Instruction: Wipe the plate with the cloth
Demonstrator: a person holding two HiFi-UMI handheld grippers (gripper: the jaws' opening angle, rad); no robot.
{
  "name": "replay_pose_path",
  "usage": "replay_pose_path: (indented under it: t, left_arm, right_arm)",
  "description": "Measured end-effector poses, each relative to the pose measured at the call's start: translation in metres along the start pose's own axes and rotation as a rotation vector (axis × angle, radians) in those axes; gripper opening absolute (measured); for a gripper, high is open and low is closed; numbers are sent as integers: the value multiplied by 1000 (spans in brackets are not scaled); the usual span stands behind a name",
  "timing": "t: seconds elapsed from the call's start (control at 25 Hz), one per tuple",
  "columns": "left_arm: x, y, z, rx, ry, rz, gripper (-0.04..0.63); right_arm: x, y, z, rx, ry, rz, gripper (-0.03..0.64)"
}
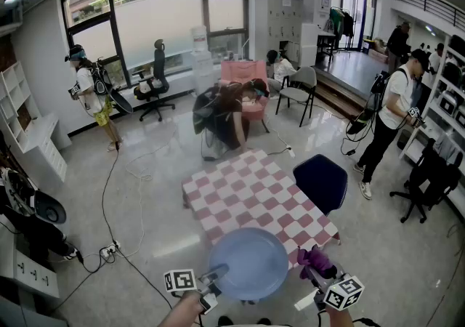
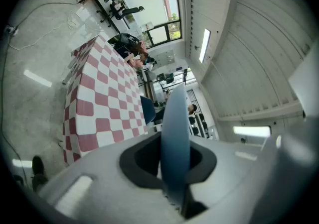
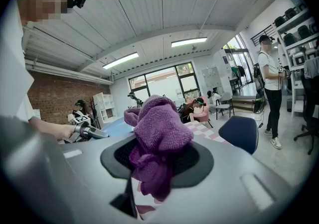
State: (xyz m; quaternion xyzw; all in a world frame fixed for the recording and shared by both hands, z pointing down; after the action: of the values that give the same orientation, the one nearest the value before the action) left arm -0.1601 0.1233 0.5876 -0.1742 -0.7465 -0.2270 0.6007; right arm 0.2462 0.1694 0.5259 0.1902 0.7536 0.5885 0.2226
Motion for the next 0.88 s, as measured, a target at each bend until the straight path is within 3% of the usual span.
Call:
replay_pose_path:
  t: [0.88]
  left_arm:
    - [2, 6, 1, -20, -20, 12, 40]
  right_arm:
    - [-6, 5, 0, 13, -25, -28, 155]
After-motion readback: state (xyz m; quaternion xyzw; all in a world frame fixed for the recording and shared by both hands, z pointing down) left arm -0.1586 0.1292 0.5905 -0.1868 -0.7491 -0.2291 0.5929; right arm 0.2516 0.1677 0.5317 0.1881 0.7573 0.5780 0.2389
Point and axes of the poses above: the fingertips, and each gripper's own axes: z backward along the fingers, x to its left, y out of its underside, the point moved 10 cm from there along z, backward along the fingers, and after that the axes turned 10 degrees about z, right-handed, at the moved point
